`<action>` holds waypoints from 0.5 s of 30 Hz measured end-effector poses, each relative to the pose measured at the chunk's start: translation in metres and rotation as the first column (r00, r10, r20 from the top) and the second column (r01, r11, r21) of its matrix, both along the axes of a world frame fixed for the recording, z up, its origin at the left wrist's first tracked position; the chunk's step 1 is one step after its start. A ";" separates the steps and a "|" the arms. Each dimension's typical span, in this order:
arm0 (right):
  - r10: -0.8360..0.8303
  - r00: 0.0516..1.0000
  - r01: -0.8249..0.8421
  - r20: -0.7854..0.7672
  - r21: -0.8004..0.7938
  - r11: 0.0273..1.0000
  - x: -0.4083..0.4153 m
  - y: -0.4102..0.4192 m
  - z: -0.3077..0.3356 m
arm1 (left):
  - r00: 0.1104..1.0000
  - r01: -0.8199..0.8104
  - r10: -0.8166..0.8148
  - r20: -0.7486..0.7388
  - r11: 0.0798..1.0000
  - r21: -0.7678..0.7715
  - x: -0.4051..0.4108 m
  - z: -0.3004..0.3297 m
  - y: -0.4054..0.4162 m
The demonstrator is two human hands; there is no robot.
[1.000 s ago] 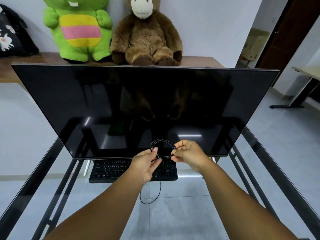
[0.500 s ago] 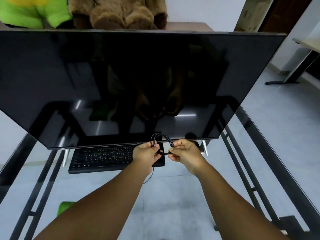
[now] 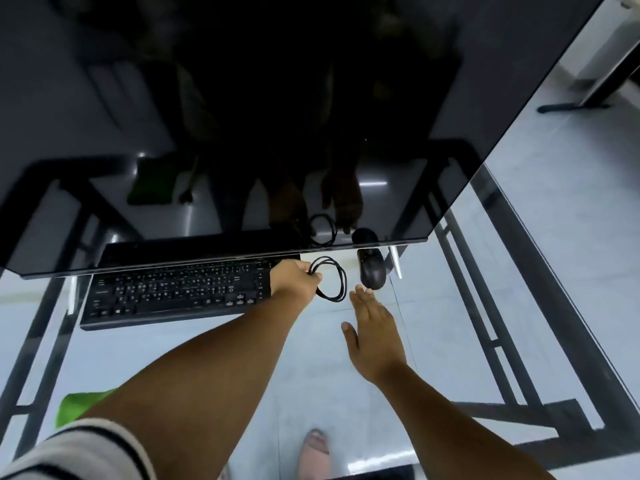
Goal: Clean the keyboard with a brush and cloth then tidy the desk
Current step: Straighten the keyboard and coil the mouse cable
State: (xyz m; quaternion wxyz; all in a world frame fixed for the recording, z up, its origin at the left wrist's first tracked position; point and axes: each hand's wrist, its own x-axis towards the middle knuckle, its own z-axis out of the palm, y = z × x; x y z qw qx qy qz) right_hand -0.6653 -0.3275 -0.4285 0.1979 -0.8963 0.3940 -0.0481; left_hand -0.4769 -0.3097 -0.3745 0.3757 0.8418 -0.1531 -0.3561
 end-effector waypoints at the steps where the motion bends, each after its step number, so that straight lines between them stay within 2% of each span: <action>1: 0.008 1.000 -0.008 -0.008 -0.010 1.000 -0.001 0.001 -0.001 | 1.000 0.015 -0.015 0.025 1.000 0.013 -0.001 -0.003 -0.003; 6: 0.012 0.999 -0.014 -0.032 -0.045 0.999 -0.004 0.002 -0.006 | 0.981 0.051 -0.064 0.184 0.996 0.073 -0.008 0.004 -0.012; 10: -0.001 0.998 -0.003 -0.057 -0.068 0.998 -0.003 0.004 -0.004 | 0.982 0.019 -0.034 0.188 0.997 0.080 -0.011 0.001 -0.015; 15: -0.012 0.996 0.005 -0.086 -0.077 0.997 -0.002 0.005 -0.005 | 0.969 0.046 -0.075 0.234 0.991 0.124 -0.015 -0.005 -0.017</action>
